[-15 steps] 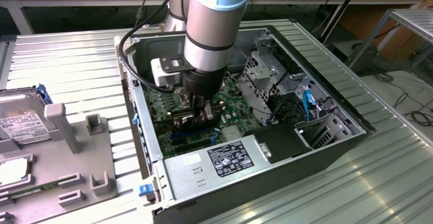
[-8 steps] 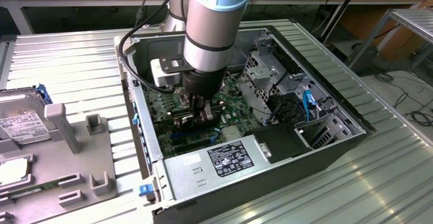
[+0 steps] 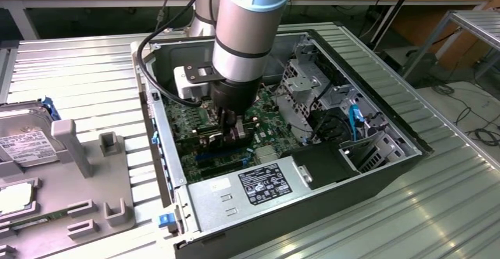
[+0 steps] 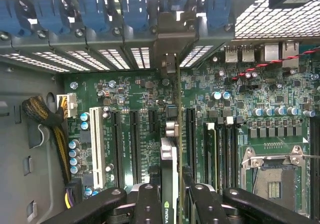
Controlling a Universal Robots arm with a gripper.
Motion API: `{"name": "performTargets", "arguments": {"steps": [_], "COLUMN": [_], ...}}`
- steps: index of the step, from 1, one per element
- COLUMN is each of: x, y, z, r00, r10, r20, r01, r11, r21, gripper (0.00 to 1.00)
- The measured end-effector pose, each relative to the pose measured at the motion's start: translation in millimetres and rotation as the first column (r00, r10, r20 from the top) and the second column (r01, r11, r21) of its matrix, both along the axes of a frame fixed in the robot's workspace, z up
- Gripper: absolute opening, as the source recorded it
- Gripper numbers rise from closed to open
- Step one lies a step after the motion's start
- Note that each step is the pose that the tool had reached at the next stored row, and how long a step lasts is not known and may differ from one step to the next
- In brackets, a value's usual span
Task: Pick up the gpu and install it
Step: 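Insert the gpu into the slot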
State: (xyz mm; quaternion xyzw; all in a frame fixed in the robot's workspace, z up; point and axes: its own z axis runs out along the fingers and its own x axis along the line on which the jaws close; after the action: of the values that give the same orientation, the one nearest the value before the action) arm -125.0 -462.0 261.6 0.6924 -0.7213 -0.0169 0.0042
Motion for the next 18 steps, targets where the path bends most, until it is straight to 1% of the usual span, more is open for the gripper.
{"name": "performTargets", "arguments": {"steps": [6,8,9,11,12,16,18], "x": [0.0,0.0,0.3,1.6,1.6,3.4,7.1], "y": [0.0,0.0,0.0,0.1,0.0,0.0,0.0], "z": [-3.3,-3.5,-3.1,-2.5,-2.3,-1.9,-1.8], "r00": [1.0,1.0,1.0,0.9998,0.9998,0.9998,0.9998], "r10": [0.0,0.0,0.0,0.0,0.0,0.0,0.0], "r20": [0.0037,0.004,-0.0006,-0.0175,-0.019,-0.0197,-0.0195], "r01": [0.0,0.0,0.0,0.0,0.0,0.0,0.0], "r11": [1.0,1.0,1.0,1.0,1.0,1.0,1.0], "r21": [-0.0001,0.0001,0.0004,0.0013,0.0009,0.0002,0.0015], "gripper": [0.27,0.27,0.27,0.27,0.27,0.27,0.27]}}
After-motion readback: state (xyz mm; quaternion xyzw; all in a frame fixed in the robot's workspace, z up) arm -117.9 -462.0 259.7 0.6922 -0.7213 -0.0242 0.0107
